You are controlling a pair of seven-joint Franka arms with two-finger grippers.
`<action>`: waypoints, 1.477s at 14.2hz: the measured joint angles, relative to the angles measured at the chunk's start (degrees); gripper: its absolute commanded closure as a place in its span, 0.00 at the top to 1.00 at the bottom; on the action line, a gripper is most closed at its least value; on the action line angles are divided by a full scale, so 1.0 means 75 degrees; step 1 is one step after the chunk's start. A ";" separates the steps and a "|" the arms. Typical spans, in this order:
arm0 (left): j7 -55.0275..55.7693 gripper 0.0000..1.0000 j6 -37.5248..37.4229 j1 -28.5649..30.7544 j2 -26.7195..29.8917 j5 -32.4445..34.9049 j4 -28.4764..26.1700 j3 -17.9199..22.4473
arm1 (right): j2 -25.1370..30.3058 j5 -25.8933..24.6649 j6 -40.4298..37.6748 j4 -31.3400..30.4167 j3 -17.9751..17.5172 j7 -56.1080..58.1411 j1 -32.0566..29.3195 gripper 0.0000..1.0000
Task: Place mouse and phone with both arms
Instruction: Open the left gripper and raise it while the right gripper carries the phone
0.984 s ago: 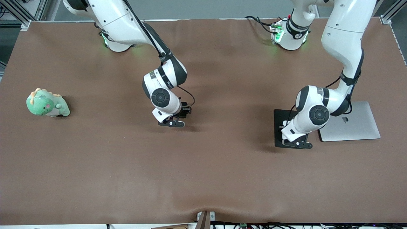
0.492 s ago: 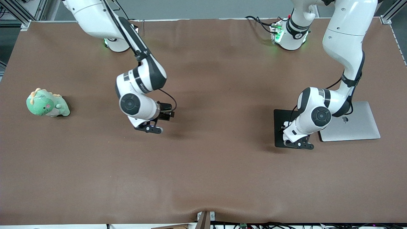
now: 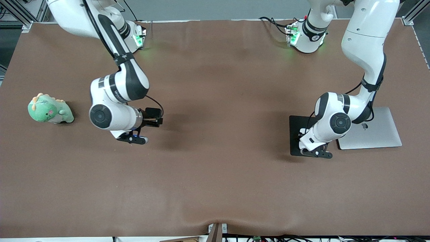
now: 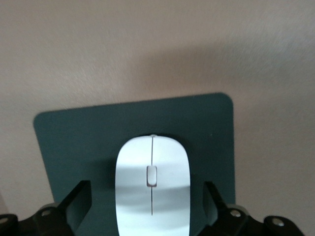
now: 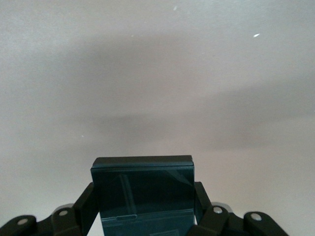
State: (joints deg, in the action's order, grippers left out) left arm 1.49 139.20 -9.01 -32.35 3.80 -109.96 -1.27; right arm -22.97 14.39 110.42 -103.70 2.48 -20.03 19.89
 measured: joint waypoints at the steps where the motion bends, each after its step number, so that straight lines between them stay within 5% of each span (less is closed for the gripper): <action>1: 0.0000 1.00 -0.0095 0.0001 0.0108 0.0000 0.0037 0.0000 | 0.0082 -0.0008 -0.0009 -0.0114 0.0001 0.0118 -0.0107 0.00; 10: 0.0000 1.00 -0.2241 0.0217 0.1940 0.0000 0.0536 0.0001 | 0.0324 -0.1134 0.0176 -0.1102 0.0025 0.1542 -0.1522 0.00; 16: 0.0000 1.00 -0.3929 0.0486 0.2961 0.0000 0.1171 0.0010 | 0.0372 -0.1368 0.1594 -0.2151 0.0042 0.3281 -0.2829 0.00; 21: 0.0000 1.00 -0.4974 0.0647 0.4007 -0.0001 0.1280 0.0004 | 0.0376 -0.1613 0.2646 -0.2778 0.0034 0.3355 -0.2967 0.00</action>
State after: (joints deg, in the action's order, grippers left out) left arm 1.49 101.89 -4.16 -2.30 3.79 -100.36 -1.24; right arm -20.15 2.29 130.26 -124.53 2.74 5.14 -2.37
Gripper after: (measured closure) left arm 0.000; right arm 0.203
